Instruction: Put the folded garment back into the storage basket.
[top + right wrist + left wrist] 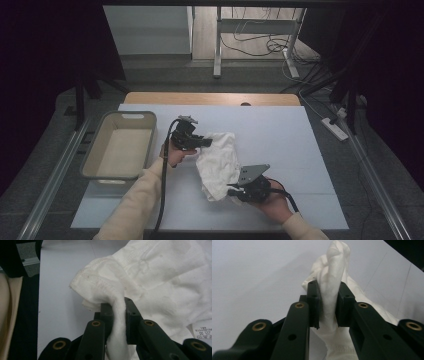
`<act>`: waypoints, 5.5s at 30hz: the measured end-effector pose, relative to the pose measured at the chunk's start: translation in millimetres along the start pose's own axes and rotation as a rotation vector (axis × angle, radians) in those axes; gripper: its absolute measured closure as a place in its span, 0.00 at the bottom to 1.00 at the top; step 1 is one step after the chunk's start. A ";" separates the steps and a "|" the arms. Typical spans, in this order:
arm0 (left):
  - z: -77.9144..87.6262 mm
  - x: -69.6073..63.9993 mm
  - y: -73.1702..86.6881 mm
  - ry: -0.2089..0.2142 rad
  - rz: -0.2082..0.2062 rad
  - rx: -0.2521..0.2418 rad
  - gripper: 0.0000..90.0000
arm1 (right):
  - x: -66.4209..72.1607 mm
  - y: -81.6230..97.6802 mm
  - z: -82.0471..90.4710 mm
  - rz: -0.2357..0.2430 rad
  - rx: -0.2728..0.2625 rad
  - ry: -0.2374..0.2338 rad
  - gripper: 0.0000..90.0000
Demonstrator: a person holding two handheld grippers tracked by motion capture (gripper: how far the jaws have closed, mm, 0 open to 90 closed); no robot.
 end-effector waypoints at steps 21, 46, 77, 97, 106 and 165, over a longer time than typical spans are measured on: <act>20.6 1.4 -11.7 0.002 -0.005 -0.056 0.84 | -1.7 -17.5 3.1 -0.015 -0.081 0.029 0.89; 66.5 4.9 -40.1 -0.030 -0.034 -0.135 0.84 | -9.5 -58.6 -2.0 -0.005 -0.202 0.036 0.89; 131.6 20.1 -56.3 -0.132 -0.049 -0.194 0.84 | -18.4 -108.6 -34.6 0.022 -0.259 -0.004 0.89; 165.7 36.6 -55.0 -0.175 -0.030 -0.220 0.84 | -20.0 -134.6 -60.3 0.037 -0.263 -0.028 0.89; 183.6 44.7 -51.7 -0.198 -0.021 -0.234 0.84 | -19.8 -145.3 -72.4 0.048 -0.261 -0.041 0.89; 256.8 104.5 -17.9 -0.339 0.062 -0.221 0.84 | -4.3 -189.8 -172.7 0.042 -0.256 -0.139 0.89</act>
Point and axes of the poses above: each handheld gripper's, and its own axes: z roughly backward along the jaws, y roughly out of its underside, x roughly to its left, the point moved 3 cm from there along -z, roughly forward along the jaws, and after that the axes turned 13 degrees about -x, right-handed, at the moved point
